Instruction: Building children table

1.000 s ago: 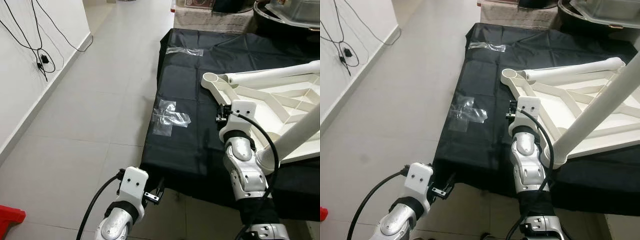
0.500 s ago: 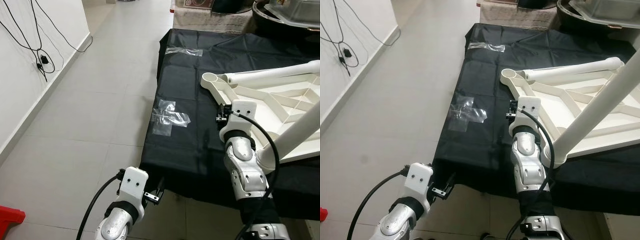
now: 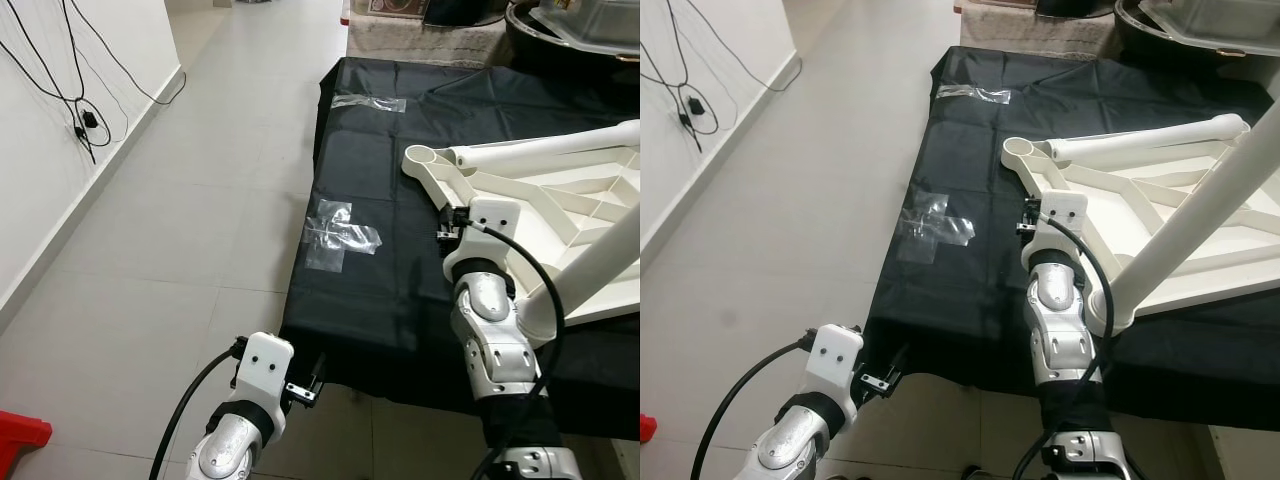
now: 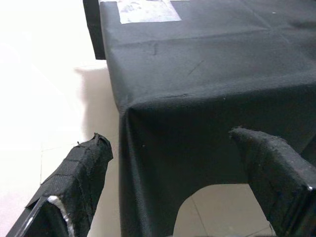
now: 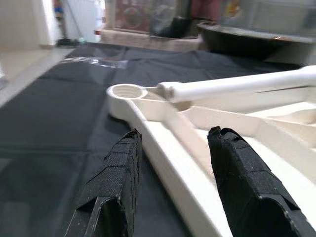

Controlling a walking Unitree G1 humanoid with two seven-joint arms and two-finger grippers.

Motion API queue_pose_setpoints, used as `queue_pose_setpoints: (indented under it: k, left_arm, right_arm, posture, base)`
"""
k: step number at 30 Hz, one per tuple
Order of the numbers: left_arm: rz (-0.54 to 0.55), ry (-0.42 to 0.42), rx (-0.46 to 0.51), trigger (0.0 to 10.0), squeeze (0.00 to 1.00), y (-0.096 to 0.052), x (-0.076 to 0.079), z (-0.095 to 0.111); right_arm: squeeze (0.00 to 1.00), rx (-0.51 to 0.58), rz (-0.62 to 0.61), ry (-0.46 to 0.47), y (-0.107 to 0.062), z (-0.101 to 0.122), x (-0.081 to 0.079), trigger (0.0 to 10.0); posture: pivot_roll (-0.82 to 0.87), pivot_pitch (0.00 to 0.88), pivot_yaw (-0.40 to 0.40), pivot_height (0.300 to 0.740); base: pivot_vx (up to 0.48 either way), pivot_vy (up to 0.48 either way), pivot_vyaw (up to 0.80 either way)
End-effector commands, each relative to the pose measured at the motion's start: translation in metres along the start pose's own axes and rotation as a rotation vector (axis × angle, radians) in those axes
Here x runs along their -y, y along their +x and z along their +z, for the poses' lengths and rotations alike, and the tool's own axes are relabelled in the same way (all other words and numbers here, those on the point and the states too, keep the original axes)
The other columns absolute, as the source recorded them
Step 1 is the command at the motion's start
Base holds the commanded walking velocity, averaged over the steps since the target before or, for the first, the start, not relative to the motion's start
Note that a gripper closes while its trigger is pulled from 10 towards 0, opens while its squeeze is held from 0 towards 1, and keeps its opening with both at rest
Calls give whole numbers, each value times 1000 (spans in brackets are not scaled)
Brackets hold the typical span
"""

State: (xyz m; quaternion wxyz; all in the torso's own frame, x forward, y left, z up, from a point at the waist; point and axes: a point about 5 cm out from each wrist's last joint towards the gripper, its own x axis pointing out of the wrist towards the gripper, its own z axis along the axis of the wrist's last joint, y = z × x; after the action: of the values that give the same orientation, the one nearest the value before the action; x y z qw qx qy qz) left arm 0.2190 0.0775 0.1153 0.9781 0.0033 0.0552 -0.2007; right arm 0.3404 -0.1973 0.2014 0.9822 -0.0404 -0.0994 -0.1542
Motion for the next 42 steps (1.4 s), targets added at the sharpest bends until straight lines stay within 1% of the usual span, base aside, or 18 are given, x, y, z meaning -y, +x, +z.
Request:
queue_pose_setpoints:
  k: [1, 4, 10, 11, 12, 13, 14, 20, 23, 25, 27, 28, 30, 33, 34, 38, 39, 42]
  left_arm:
    - [1, 2, -1, 10000, 0, -3, 0, -1]
    - [1, -2, 1, 10000, 0, -3, 1, -1]
    - [0, -5, 0, 10000, 0, -3, 2, -1]
    - [0, -5, 0, 10000, 0, -3, 2, -1]
    - [0, -5, 0, 10000, 0, -3, 2, -1]
    - [0, -4, 0, 10000, 0, -3, 1, 0]
    - [0, -4, 0, 10000, 0, -3, 1, 0]
    - [-6, 10, 8, 10000, 0, -3, 1, 0]
    - [-6, 10, 7, 10000, 0, -3, 1, 0]
    - [-6, 9, 7, 10000, 0, -3, 1, 0]
    - [-7, 9, 5, 10000, 0, -3, 2, 0]
    - [-7, 9, 5, 10000, 0, -3, 2, 0]
    - [-8, 8, 5, 10000, 0, -3, 2, 0]
    - [-9, 5, 6, 10000, 0, -3, 3, 0]
    - [-9, 4, 6, 10000, 0, -4, 3, 0]
    - [-10, 1, 7, 10000, 0, -4, 5, 1]
    - [-10, 0, 8, 10000, 0, -5, 6, 1]
    - [-10, -1, 10, 10000, 0, -7, 7, 2]
  right_arm:
    - [0, 9, -79, -25, -1, -1, 16, 10000]
    - [0, -4, -159, -54, 1, -3, 33, 10000]
    - [0, -19, -241, -95, 2, -6, 51, 10000]
    - [0, -31, -294, -102, 2, -8, 62, 10000]
    - [0, -31, -294, -102, 2, -8, 62, 10000]
    - [0, -42, -362, -104, 1, -9, 77, 10000]
    - [0, -42, -362, -104, 1, -9, 77, 10000]
    - [0, -60, -474, -151, 0, -12, 105, 10000]
    - [0, -63, -466, -141, 1, -12, 105, 10000]
    - [0, -61, -423, -100, 3, -13, 99, 10000]
    - [0, -40, -190, 16, 10, -9, 62, 10000]
    - [0, -40, -190, 16, 10, -9, 62, 10000]
    - [0, -31, -42, 68, 15, -4, 37, 10000]
    - [0, -61, 19, 48, 24, -3, 26, 10000]
    - [0, -108, 42, 11, 29, -6, 23, 10000]
    - [0, -190, 47, -32, 38, -14, 24, 10000]
    - [1000, -203, 55, -30, 43, -14, 26, 10000]
    - [1000, -213, 86, -44, 51, -12, 28, 10000]
  posture:
    - [46, 200, -35, 740]
    - [47, 203, -34, 740]
    - [48, 204, -38, 740]
    - [48, 205, -37, 740]
    - [48, 205, -37, 740]
    - [48, 206, -37, 740]
    - [48, 206, -37, 740]
    - [51, 206, -36, 740]
    - [50, 204, -36, 740]
    - [50, 205, -36, 740]
    - [53, 205, -36, 740]
    - [53, 205, -36, 740]
    - [53, 205, -39, 740]
    - [53, 206, -43, 740]
    - [52, 209, -44, 740]
    - [51, 212, -49, 740]
    - [57, 218, -55, 740]
    - [58, 220, -57, 740]
  base:
    - [0, 0, 0]
    - [0, 0, 0]
    - [0, 0, 0]
    - [0, 0, 0]
    - [0, 0, 0]
    - [0, 0, 0]
    - [0, 0, 0]
    - [0, 0, 0]
    - [0, 0, 0]
    - [0, 0, 0]
    - [0, 0, 0]
    - [0, 0, 0]
    - [0, 0, 0]
    - [0, 0, 0]
    - [0, 0, 0]
    - [0, 0, 0]
    - [0, 0, 0]
    - [0, 0, 0]
